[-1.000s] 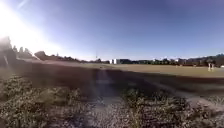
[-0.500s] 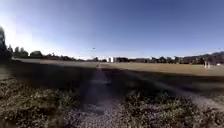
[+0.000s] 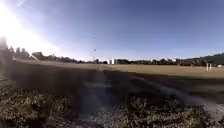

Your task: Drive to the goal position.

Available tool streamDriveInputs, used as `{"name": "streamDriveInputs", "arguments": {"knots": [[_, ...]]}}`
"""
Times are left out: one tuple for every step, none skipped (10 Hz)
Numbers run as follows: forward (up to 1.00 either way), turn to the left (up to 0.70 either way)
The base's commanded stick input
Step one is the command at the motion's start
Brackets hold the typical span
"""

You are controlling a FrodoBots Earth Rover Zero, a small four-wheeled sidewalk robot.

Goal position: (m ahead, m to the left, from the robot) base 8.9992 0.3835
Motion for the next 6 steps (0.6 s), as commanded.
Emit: {"name": "streamDriveInputs", "arguments": {"knots": [[0.50, 0.00], [0.50, 0.00], [0.50, 0.00], [0.50, 0.00], [0.50, 0.00], [0.50, 0.00]]}}
